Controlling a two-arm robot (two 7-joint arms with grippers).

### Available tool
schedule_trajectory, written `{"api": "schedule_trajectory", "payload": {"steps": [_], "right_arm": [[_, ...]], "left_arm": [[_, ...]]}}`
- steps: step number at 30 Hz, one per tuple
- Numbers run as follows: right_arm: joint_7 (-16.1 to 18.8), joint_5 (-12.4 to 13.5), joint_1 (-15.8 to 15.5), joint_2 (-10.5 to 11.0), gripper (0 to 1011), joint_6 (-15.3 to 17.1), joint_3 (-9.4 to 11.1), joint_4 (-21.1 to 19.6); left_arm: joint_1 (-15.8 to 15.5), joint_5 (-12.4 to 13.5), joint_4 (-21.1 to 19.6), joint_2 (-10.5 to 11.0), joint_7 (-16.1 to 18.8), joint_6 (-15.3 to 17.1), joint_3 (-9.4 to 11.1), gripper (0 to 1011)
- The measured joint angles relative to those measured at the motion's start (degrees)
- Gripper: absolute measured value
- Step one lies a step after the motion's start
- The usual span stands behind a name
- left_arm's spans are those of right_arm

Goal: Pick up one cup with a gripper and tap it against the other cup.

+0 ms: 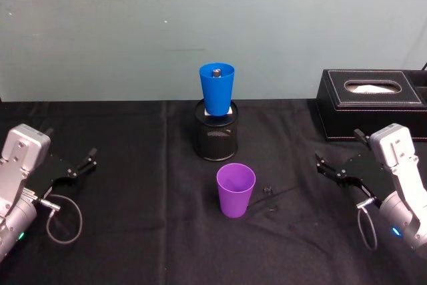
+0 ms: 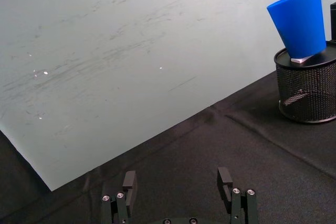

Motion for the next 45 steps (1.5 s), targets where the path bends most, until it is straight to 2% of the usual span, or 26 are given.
{"api": "schedule_trajectory", "payload": {"steps": [37, 43, 45], "right_arm": [[0.0, 0.0, 0.0, 0.0, 1003, 0.0, 0.0, 0.0], [1.1, 0.1, -0.6, 0.0, 1003, -2.9, 1.5, -1.1], [2.2, 1.3, -1.4, 0.2, 1003, -4.1, 2.4, -2.0]], "left_arm": [[0.0, 0.0, 0.0, 0.0, 0.0, 0.0, 0.0, 1000], [0.0, 0.0, 0.0, 0.0, 0.0, 0.0, 0.0, 1000], [0.0, 0.0, 0.0, 0.0, 0.0, 0.0, 0.0, 1000]]}}
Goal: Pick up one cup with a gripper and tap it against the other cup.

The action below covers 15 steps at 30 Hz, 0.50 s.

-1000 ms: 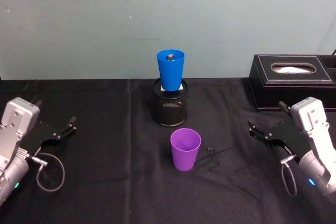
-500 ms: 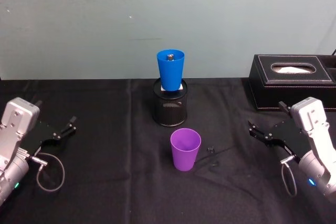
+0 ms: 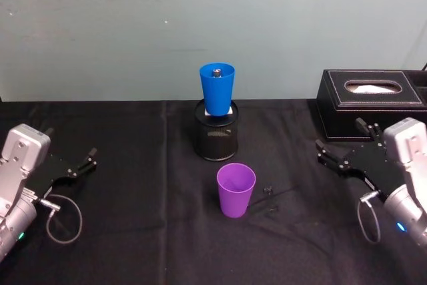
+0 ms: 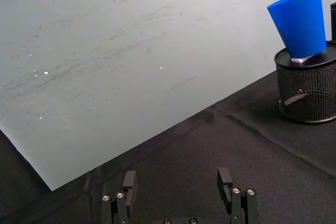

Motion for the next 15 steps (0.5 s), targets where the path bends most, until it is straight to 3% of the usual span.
{"api": "schedule_trajectory", "payload": {"steps": [5, 8, 10, 15], "right_arm": [[4.7, 3.7, -2.5, 1.0, 1003, -2.3, 1.1, -2.0], [9.9, 6.9, -4.4, 2.1, 1003, -4.0, 1.2, -3.0], [13.7, 8.7, -5.5, 2.7, 1002, -5.1, 0.8, -3.5], [19.6, 10.0, -6.5, 3.0, 1003, -6.1, -0.9, -3.4]], "left_arm": [[0.0, 0.0, 0.0, 0.0, 0.0, 0.0, 0.0, 1000], [0.0, 0.0, 0.0, 0.0, 0.0, 0.0, 0.0, 1000], [0.0, 0.0, 0.0, 0.0, 0.0, 0.0, 0.0, 1000], [0.0, 0.0, 0.0, 0.0, 0.0, 0.0, 0.0, 1000]]}}
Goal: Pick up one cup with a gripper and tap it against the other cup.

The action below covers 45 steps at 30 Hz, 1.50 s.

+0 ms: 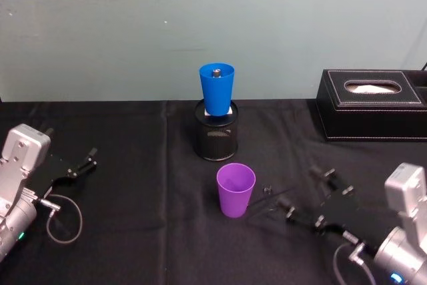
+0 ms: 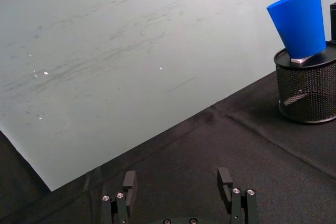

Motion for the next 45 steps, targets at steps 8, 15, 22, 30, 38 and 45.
{"api": "schedule_trajectory", "payload": {"steps": [8, 15, 22, 30, 38, 45], "right_arm": [[5.4, 0.1, 1.5, -2.8, 1003, 0.9, -2.7, 2.2], [6.3, -1.6, 4.3, -5.8, 1003, 2.7, -3.8, 4.5], [6.7, -2.8, 6.8, -8.6, 1003, 4.3, -4.1, 7.0], [7.0, -3.7, 9.4, -12.1, 1003, 5.5, -4.1, 10.2], [7.1, -4.6, 10.6, -14.4, 1002, 6.0, -3.7, 12.3], [7.1, -5.4, 11.3, -16.0, 1003, 6.3, -3.2, 13.7]], "left_arm": [[0.0, 0.0, 0.0, 0.0, 0.0, 0.0, 0.0, 1000], [0.0, 0.0, 0.0, 0.0, 0.0, 0.0, 0.0, 1000], [0.0, 0.0, 0.0, 0.0, 0.0, 0.0, 0.0, 1000], [0.0, 0.0, 0.0, 0.0, 0.0, 0.0, 0.0, 1000], [0.0, 0.0, 0.0, 0.0, 0.0, 0.0, 0.0, 1000], [0.0, 0.0, 0.0, 0.0, 0.0, 0.0, 0.0, 1000]]}}
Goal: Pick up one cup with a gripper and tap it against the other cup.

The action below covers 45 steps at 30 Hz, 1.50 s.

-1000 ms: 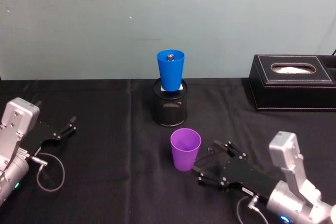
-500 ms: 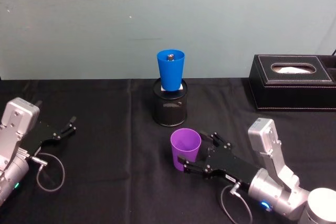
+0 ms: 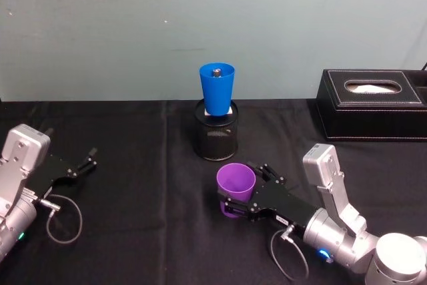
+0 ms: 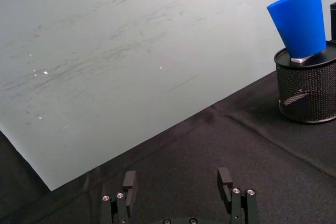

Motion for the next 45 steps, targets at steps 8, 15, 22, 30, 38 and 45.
{"api": "schedule_trajectory", "payload": {"steps": [8, 15, 22, 30, 38, 45], "right_arm": [[0.4, -0.8, 0.1, -1.2, 1002, 0.1, 0.8, 0.8], [0.5, -1.3, 0.1, -1.7, 1003, 0.3, 1.2, 0.9], [0.5, -1.3, 0.1, -1.7, 1003, 0.3, 1.1, 0.9], [0.4, -1.2, 0.1, -1.6, 886, 0.2, 1.1, 0.9], [0.4, -1.1, 0.1, -1.6, 773, 0.2, 1.0, 0.9], [0.3, -1.6, -0.1, -1.3, 741, 0.4, 1.0, 0.0]], "left_arm": [[0.0, 0.0, 0.0, 0.0, 0.0, 0.0, 0.0, 1000], [0.0, 0.0, 0.0, 0.0, 0.0, 0.0, 0.0, 1000], [0.0, 0.0, 0.0, 0.0, 0.0, 0.0, 0.0, 1000], [0.0, 0.0, 0.0, 0.0, 0.0, 0.0, 0.0, 1000], [0.0, 0.0, 0.0, 0.0, 0.0, 0.0, 0.0, 1000], [0.0, 0.0, 0.0, 0.0, 0.0, 0.0, 0.0, 1000]]}}
